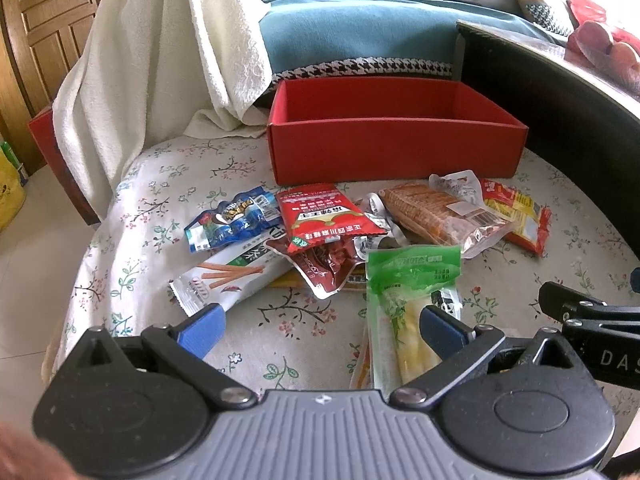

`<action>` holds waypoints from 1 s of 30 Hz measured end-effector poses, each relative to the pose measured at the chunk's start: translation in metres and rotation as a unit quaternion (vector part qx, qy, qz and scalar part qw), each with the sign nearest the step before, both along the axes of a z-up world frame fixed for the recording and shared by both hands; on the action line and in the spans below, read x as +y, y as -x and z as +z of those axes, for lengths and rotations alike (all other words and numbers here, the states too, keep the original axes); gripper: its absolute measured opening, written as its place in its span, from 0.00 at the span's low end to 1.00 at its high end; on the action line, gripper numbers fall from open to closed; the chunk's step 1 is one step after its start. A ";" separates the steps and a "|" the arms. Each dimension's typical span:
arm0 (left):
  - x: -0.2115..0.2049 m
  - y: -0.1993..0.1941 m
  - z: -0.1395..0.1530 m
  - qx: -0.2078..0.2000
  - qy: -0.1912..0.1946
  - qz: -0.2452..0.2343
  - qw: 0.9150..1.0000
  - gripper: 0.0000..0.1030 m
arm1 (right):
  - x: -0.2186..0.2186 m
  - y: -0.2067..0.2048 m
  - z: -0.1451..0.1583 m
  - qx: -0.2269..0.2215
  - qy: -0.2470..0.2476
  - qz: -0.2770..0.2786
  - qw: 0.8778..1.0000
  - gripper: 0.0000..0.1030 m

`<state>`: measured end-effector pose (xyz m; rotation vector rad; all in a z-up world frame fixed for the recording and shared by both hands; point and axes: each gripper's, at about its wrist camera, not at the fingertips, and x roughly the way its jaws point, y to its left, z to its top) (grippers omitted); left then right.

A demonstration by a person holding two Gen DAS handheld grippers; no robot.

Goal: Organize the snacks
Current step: 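Move the left tool toward the green-topped bamboo shoot pack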

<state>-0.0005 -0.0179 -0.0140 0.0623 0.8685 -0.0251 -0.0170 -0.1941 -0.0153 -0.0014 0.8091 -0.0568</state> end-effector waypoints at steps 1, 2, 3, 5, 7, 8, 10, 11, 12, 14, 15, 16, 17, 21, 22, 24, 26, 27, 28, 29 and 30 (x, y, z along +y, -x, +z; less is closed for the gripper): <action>0.000 0.000 0.000 0.001 0.000 0.000 1.000 0.96 | 0.000 0.000 0.000 0.000 0.000 0.000 1.000 1.00; 0.000 0.000 0.000 0.001 0.000 0.000 1.000 0.96 | 0.000 0.000 -0.001 0.001 0.000 0.000 1.000 1.00; 0.000 0.000 -0.001 0.001 0.000 0.000 1.000 0.96 | 0.000 0.000 -0.001 0.001 0.000 0.000 1.000 1.00; 0.000 0.000 -0.001 0.001 0.000 0.000 1.000 0.96 | 0.000 0.000 -0.001 0.001 0.000 0.000 1.000 1.00; -0.001 0.000 -0.001 0.002 0.000 0.000 1.000 0.96 | 0.000 0.000 -0.001 0.002 0.000 0.000 1.000 1.00; -0.001 0.000 -0.002 0.001 -0.001 0.000 1.000 0.96 | 0.000 0.000 -0.001 0.002 0.000 0.000 1.000 1.00; -0.001 0.000 -0.002 0.001 0.000 0.000 1.000 0.96 | -0.001 0.000 -0.001 0.001 0.000 0.001 1.000 1.00; -0.001 0.000 -0.002 0.001 -0.001 -0.001 1.000 0.96 | -0.001 0.000 -0.001 0.001 0.000 0.000 1.000 1.00; -0.001 0.000 -0.002 0.001 0.000 -0.001 1.000 0.96 | -0.001 0.000 -0.002 0.002 -0.001 0.000 1.000 1.00; -0.001 0.000 -0.002 0.002 -0.001 -0.001 1.000 0.96 | -0.001 0.000 -0.002 0.002 -0.001 0.000 1.000 1.00; -0.001 0.000 -0.002 0.002 -0.002 -0.001 1.000 0.96 | -0.001 0.000 -0.003 0.002 0.000 0.000 1.000 1.00; -0.001 0.000 -0.002 0.002 -0.002 -0.001 1.000 0.96 | -0.001 0.000 -0.003 0.003 0.000 0.001 1.000 1.00; -0.002 0.000 -0.002 0.003 -0.003 -0.001 1.000 0.96 | -0.002 0.000 -0.003 0.004 0.000 0.001 1.000 1.00; -0.003 -0.001 -0.003 0.005 -0.002 -0.003 1.000 0.96 | -0.003 0.000 -0.003 0.005 0.002 0.000 1.000 1.00; -0.004 -0.001 -0.003 0.005 -0.001 -0.005 1.000 0.96 | -0.004 0.001 -0.003 0.005 0.001 -0.001 1.000 1.00; -0.006 0.000 -0.004 0.008 0.001 -0.011 1.000 0.96 | -0.008 0.001 -0.003 0.006 -0.002 -0.004 1.000 1.00; -0.008 0.001 -0.007 0.014 0.003 -0.015 1.000 0.96 | -0.012 0.001 -0.001 0.006 -0.003 -0.011 1.000 1.00; -0.010 0.002 -0.008 0.019 0.003 -0.017 1.000 0.96 | -0.015 0.001 -0.001 0.006 -0.005 -0.016 1.000 1.00; -0.013 0.002 -0.010 0.023 0.004 -0.019 1.000 0.96 | -0.018 0.000 0.000 0.006 -0.008 -0.020 1.000 1.00; -0.015 0.003 -0.012 0.028 0.007 -0.023 0.999 0.96 | -0.021 0.000 0.001 0.005 -0.012 -0.024 1.000 1.00; -0.017 0.003 -0.014 0.034 0.010 -0.027 0.999 0.96 | -0.024 0.000 0.001 0.004 -0.016 -0.028 0.999 1.00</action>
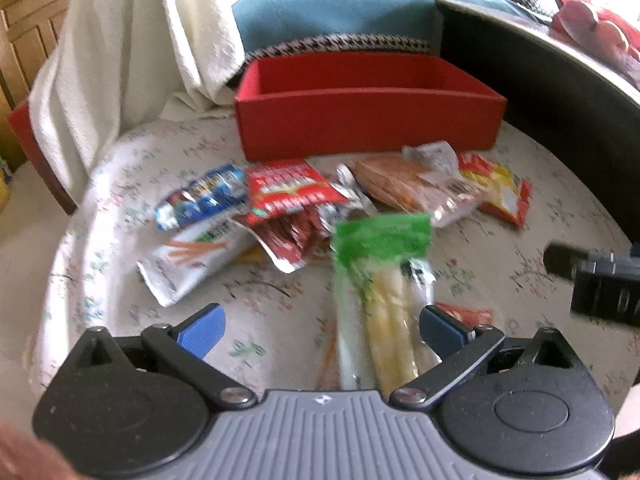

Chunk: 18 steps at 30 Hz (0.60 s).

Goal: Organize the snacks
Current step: 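Move the left tool toward the green-topped bamboo shoot pack, then grasp the green-topped pack with the left tool while the right tool grasps the brown bean-snack bag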

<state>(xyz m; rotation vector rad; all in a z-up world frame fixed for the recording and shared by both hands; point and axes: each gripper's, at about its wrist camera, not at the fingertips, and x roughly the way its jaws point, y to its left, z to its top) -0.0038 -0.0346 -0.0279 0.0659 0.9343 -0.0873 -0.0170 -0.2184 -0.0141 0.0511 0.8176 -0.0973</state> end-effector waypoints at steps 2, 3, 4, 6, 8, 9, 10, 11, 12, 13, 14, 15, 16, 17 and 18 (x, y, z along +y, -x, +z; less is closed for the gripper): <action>-0.006 0.000 -0.004 0.007 0.001 -0.007 1.000 0.96 | -0.005 0.000 0.001 -0.001 -0.006 -0.005 1.000 1.00; -0.008 0.001 -0.006 0.009 0.000 -0.010 1.000 0.96 | -0.007 -0.001 0.001 -0.001 -0.010 -0.007 1.000 1.00; -0.011 0.000 -0.008 0.013 -0.002 -0.012 1.000 0.96 | -0.007 -0.001 0.001 0.000 -0.012 -0.007 1.000 1.00; -0.014 -0.001 -0.011 0.020 0.003 -0.011 1.000 0.96 | -0.008 -0.002 0.001 0.002 -0.018 -0.004 1.000 1.00; -0.015 -0.004 -0.015 0.031 0.010 -0.005 0.999 0.96 | -0.009 -0.003 0.001 0.003 -0.024 -0.002 1.000 1.00; -0.015 -0.006 -0.019 0.038 0.010 -0.001 0.999 0.96 | -0.008 -0.004 0.000 0.005 -0.027 0.001 1.000 1.00; -0.014 -0.007 -0.021 0.043 0.014 0.003 0.999 0.96 | -0.007 -0.006 0.000 0.008 -0.030 0.007 0.999 1.00; -0.012 -0.007 -0.021 0.042 0.024 0.006 0.999 0.95 | -0.006 -0.007 0.000 0.009 -0.031 0.013 0.999 1.00; -0.011 -0.007 -0.021 0.044 0.032 0.008 0.998 0.91 | -0.005 -0.009 0.001 0.010 -0.030 0.019 0.999 1.00; -0.010 -0.007 -0.021 0.045 0.038 0.008 0.998 0.87 | -0.003 -0.012 0.002 0.010 -0.026 0.025 0.999 1.00; -0.009 -0.007 -0.020 0.048 0.045 0.007 0.998 0.85 | -0.002 -0.015 0.002 0.010 -0.025 0.029 0.999 1.00; -0.008 -0.006 -0.019 0.047 0.050 0.007 0.998 0.80 | -0.001 -0.018 0.003 0.011 -0.025 0.032 0.999 1.00; -0.007 -0.006 -0.018 0.048 0.050 0.005 0.998 0.73 | -0.001 -0.023 0.004 0.013 -0.026 0.036 0.999 1.00; -0.006 -0.006 -0.016 0.048 0.053 -0.001 0.997 0.67 | 0.000 -0.027 0.005 0.015 -0.028 0.040 0.999 1.00; -0.005 -0.006 -0.014 0.051 0.058 -0.004 0.997 0.57 | 0.001 -0.033 0.006 0.017 -0.031 0.045 0.998 1.00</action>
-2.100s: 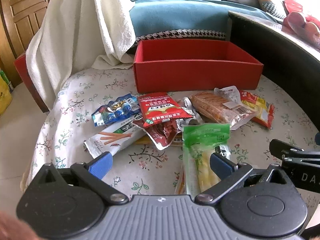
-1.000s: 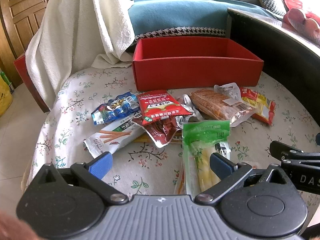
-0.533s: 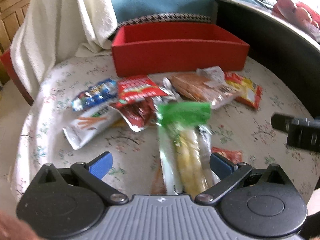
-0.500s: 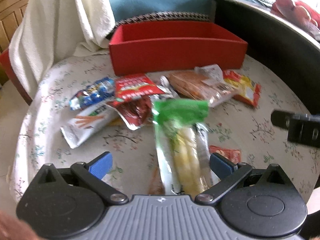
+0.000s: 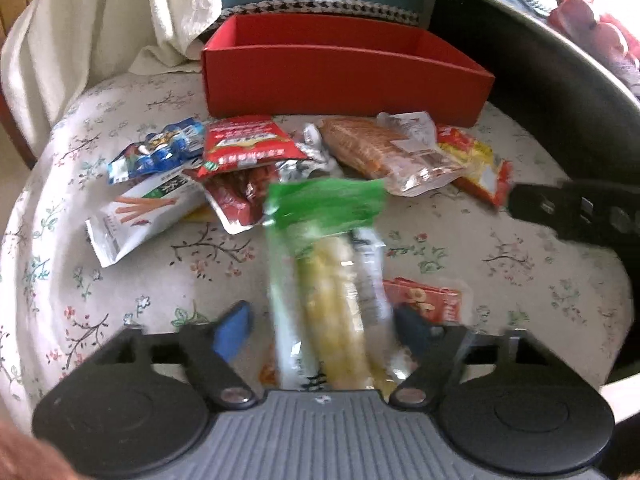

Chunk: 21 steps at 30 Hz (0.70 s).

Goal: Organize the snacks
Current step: 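Grasp the green-topped pack with the left tool while the right tool grasps the brown bean-snack bag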

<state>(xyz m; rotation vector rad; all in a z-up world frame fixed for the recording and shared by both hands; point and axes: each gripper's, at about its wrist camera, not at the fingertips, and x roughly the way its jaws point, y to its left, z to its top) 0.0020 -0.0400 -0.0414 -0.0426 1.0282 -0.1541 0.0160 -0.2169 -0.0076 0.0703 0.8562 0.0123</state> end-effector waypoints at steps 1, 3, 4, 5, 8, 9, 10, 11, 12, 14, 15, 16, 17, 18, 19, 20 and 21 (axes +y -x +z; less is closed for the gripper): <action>0.001 0.000 0.002 0.003 0.002 0.000 1.000 0.53 | 0.001 -0.003 0.001 0.000 -0.001 0.003 1.000 1.00; 0.006 -0.002 0.003 0.008 0.006 0.002 1.000 0.50 | 0.007 -0.014 0.002 0.001 0.005 0.014 1.000 1.00; 0.009 -0.003 0.004 0.012 0.011 0.003 1.000 0.46 | 0.010 -0.020 0.001 0.002 0.013 0.023 1.000 1.00; 0.012 -0.004 0.005 0.014 0.016 0.003 1.000 0.45 | 0.015 -0.027 0.001 0.002 0.022 0.033 0.999 1.00; 0.019 -0.007 0.007 0.021 0.026 0.006 0.999 0.42 | 0.028 -0.050 0.000 0.004 0.042 0.060 0.997 1.00; 0.022 -0.008 0.006 0.024 0.032 0.007 0.999 0.42 | 0.032 -0.058 -0.002 0.004 0.047 0.071 0.996 1.00; 0.024 -0.008 0.006 0.026 0.037 0.007 0.999 0.41 | 0.037 -0.067 -0.004 0.008 0.052 0.084 0.995 1.00; 0.026 -0.008 0.006 0.028 0.039 0.007 0.999 0.41 | 0.041 -0.075 -0.008 0.018 0.057 0.097 0.993 1.00; 0.027 -0.008 0.006 0.030 0.039 0.008 0.999 0.41 | 0.045 -0.084 -0.013 0.031 0.061 0.111 0.991 1.00; 0.030 -0.009 0.005 0.036 0.042 0.009 0.998 0.41 | 0.053 -0.098 -0.022 0.050 0.059 0.141 0.987 1.00; 0.032 -0.010 0.005 0.037 0.046 0.008 0.998 0.41 | 0.055 -0.104 -0.024 0.050 0.054 0.147 0.986 1.00; 0.033 -0.010 0.005 0.039 0.048 0.008 0.998 0.41 | 0.057 -0.111 -0.025 0.056 0.048 0.156 0.985 1.00; 0.033 -0.011 0.004 0.041 0.051 0.008 0.998 0.41 | 0.059 -0.117 -0.026 0.066 0.044 0.165 0.983 1.00; 0.034 -0.011 0.004 0.041 0.052 0.006 0.998 0.41 | 0.062 -0.122 -0.027 0.076 0.042 0.174 0.981 1.00; 0.034 -0.012 0.004 0.042 0.052 0.005 0.998 0.41 | 0.064 -0.125 -0.026 0.082 0.040 0.184 0.979 1.00; 0.033 -0.012 0.004 0.042 0.051 0.003 0.998 0.42 | 0.064 -0.125 -0.026 0.084 0.038 0.191 0.977 1.00; 0.033 -0.012 0.004 0.042 0.050 0.001 0.998 0.42 | 0.065 -0.126 -0.026 0.090 0.032 0.200 0.975 1.00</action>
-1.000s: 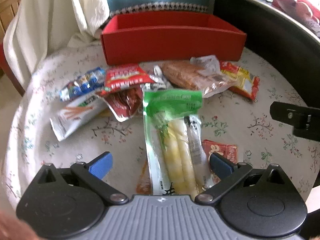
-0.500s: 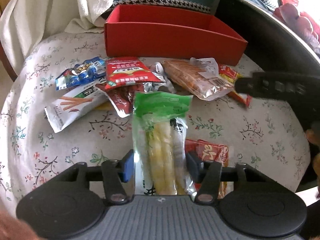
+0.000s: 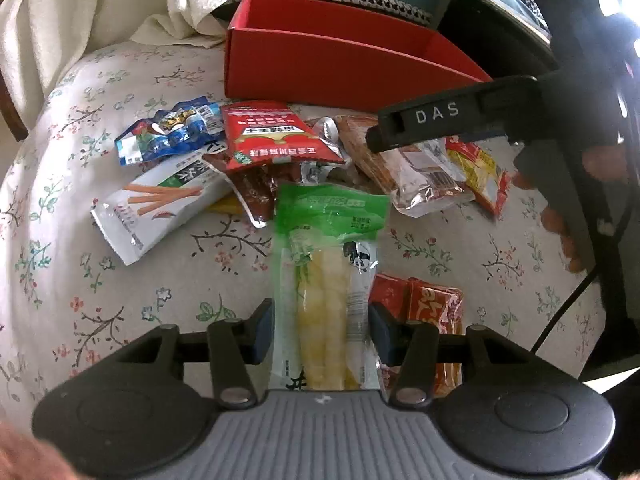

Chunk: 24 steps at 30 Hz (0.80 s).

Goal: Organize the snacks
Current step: 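Grasp the green-topped pack with the left tool while the right tool grasps the brown bean-snack bag, then lift the green-topped pack with the left tool while the right tool lifts the brown bag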

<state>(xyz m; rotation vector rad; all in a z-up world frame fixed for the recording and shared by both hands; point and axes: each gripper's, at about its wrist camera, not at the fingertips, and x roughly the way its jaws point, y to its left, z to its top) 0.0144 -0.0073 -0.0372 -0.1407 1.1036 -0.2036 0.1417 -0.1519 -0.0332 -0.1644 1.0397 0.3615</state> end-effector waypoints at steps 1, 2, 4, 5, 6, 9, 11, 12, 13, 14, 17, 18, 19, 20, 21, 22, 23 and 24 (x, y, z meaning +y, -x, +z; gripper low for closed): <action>0.001 0.000 0.000 0.000 0.000 0.000 1.000 0.42 | -0.001 0.001 -0.001 0.010 -0.011 0.007 1.000 1.00; 0.001 -0.001 0.000 0.001 0.001 0.001 1.000 0.42 | 0.000 0.003 -0.001 0.019 -0.018 0.012 1.000 1.00; 0.001 -0.001 0.000 0.003 0.002 0.000 1.000 0.42 | 0.006 0.007 -0.003 0.012 0.001 0.018 1.000 1.00; 0.001 -0.001 0.000 0.002 0.002 0.000 1.000 0.42 | 0.009 0.009 -0.005 0.000 0.014 0.025 1.000 1.00; 0.001 0.000 0.000 0.001 0.002 0.000 1.000 0.42 | 0.010 0.008 -0.008 -0.002 0.014 0.020 1.000 1.00; 0.002 0.000 -0.001 -0.001 0.003 0.000 1.000 0.42 | 0.006 0.003 -0.012 0.022 -0.014 -0.009 1.000 1.00; 0.001 0.000 -0.001 -0.001 0.004 0.000 1.000 0.42 | 0.007 0.004 -0.012 0.017 -0.014 -0.009 1.000 1.00; 0.001 0.000 -0.001 0.000 0.004 0.000 1.000 0.42 | 0.006 0.006 -0.012 0.017 -0.017 -0.013 1.000 0.99; 0.001 -0.001 0.000 0.000 0.003 0.000 1.000 0.42 | 0.005 0.010 -0.010 0.015 -0.017 -0.011 1.000 0.96; 0.001 -0.001 0.000 0.001 0.002 0.000 1.000 0.42 | 0.005 0.014 -0.008 0.013 -0.015 -0.007 1.000 0.92; -0.001 0.001 0.000 0.001 -0.004 -0.004 1.000 0.42 | -0.009 0.027 0.000 0.017 -0.017 -0.011 1.000 0.80; -0.002 0.002 0.000 -0.001 -0.006 -0.007 1.000 0.42 | -0.015 0.033 0.003 0.020 -0.020 -0.013 1.000 0.77; -0.003 0.003 0.000 -0.002 -0.009 -0.010 1.000 0.42 | -0.020 0.037 0.004 0.029 -0.018 -0.014 0.999 0.74; -0.004 0.004 0.000 -0.003 -0.012 -0.012 1.000 0.43 | -0.023 0.042 0.004 0.039 -0.011 -0.014 0.999 0.62; -0.004 0.005 0.000 -0.004 -0.013 -0.013 1.000 0.43 | -0.027 0.049 0.003 0.049 -0.009 -0.014 0.999 0.60; -0.004 0.006 0.000 -0.005 -0.013 -0.013 1.000 0.43 | -0.030 0.053 0.001 0.054 -0.008 -0.012 0.998 0.59; -0.004 0.006 0.000 -0.005 -0.013 -0.013 1.000 0.43 | -0.031 0.056 0.000 0.060 -0.006 -0.011 0.998 0.59; -0.004 0.007 0.000 -0.005 -0.012 -0.014 1.000 0.43 | -0.032 0.059 0.000 0.063 -0.004 -0.008 0.998 0.60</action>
